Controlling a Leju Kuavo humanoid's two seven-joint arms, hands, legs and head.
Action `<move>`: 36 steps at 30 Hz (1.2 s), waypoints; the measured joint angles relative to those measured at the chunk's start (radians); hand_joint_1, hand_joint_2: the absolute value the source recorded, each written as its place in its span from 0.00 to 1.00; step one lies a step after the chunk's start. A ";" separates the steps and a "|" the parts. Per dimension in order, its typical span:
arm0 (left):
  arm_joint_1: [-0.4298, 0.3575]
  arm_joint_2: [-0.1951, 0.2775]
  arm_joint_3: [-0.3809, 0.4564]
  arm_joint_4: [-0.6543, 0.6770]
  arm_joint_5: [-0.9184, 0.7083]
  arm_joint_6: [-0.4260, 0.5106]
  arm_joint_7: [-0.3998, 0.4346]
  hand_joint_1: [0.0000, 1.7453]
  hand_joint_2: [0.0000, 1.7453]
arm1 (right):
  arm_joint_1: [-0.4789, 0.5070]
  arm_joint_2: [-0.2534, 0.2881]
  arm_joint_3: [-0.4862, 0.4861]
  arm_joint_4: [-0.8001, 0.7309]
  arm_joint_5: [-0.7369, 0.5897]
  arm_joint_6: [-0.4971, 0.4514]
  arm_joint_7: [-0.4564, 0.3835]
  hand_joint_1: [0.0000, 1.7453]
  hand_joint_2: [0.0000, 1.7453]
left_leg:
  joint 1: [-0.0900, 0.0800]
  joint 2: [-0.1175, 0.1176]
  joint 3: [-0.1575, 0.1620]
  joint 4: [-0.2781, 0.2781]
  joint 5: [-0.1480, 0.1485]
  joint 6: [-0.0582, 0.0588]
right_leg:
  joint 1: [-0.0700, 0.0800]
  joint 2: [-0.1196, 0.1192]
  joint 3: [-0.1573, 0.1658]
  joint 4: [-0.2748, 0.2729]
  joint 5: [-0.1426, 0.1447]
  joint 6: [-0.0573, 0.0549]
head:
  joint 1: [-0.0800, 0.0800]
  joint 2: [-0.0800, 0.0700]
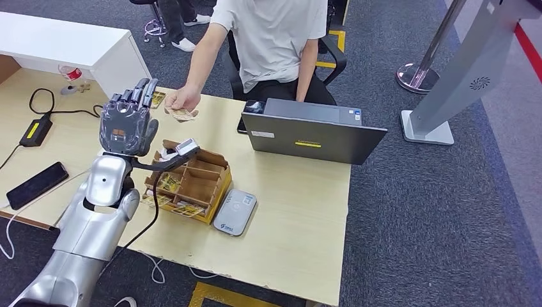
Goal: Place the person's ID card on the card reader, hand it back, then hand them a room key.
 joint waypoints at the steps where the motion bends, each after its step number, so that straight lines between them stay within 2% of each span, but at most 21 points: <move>1: 0.007 -0.008 -0.008 -0.016 -0.001 0.001 -0.004 0.00 1.00 | 0.002 -0.002 -0.002 0.000 -0.004 0.000 -0.001 0.00 0.00 | 0.000 0.000 0.000 0.000 0.000 0.000 | 0.000 0.000 0.000 0.000 0.000 0.000 | 0.000 0.000; 6: 0.096 -0.035 -0.079 -0.173 -0.001 -0.002 -0.031 0.00 1.00 | 0.017 -0.009 -0.020 0.000 -0.021 0.001 -0.017 0.00 0.00 | -0.002 0.001 0.000 0.000 -0.001 0.001 | -0.001 0.001 0.000 0.000 0.000 0.000 | 0.000 0.000; 12: 0.246 -0.036 -0.170 -0.374 -0.016 0.001 -0.044 0.00 1.00 | 0.032 -0.013 -0.047 0.000 -0.033 0.001 -0.031 0.00 0.00 | -0.004 0.001 0.000 0.000 -0.002 0.002 | -0.002 0.001 0.000 0.000 -0.001 0.001 | 0.000 0.000; 20: 0.292 -0.030 -0.197 -0.455 -0.013 0.004 -0.054 0.00 1.00 | 0.034 -0.014 -0.063 0.000 -0.040 0.000 -0.034 0.00 0.00 | -0.004 0.001 0.001 -0.001 -0.001 0.001 | -0.002 0.001 0.001 0.000 -0.001 0.001 | 0.000 0.000; 25: 0.421 -0.012 -0.216 -0.521 -0.025 0.013 -0.070 0.00 1.00 | 0.039 -0.014 -0.086 -0.001 -0.058 -0.003 -0.038 0.00 0.00 | -0.004 0.003 0.001 -0.001 -0.003 0.002 | -0.002 0.002 0.000 0.000 -0.001 0.001 | 0.000 0.000; 30: 0.537 0.032 -0.218 -0.526 -0.007 -0.135 -0.056 0.00 1.00 | 0.042 -0.015 -0.109 -0.005 -0.062 -0.002 -0.044 0.00 0.00 | -0.004 0.002 0.001 -0.001 -0.004 0.003 | -0.002 0.002 0.000 0.000 -0.003 0.002 | 0.000 0.000; 36: 0.575 0.072 -0.215 -0.461 0.045 -0.217 -0.048 0.00 1.00 | 0.042 -0.017 -0.127 -0.009 -0.049 0.000 -0.045 0.00 0.00 | -0.004 0.002 0.001 -0.001 -0.004 0.003 | -0.002 0.001 0.001 0.000 -0.003 0.002 | 0.000 0.000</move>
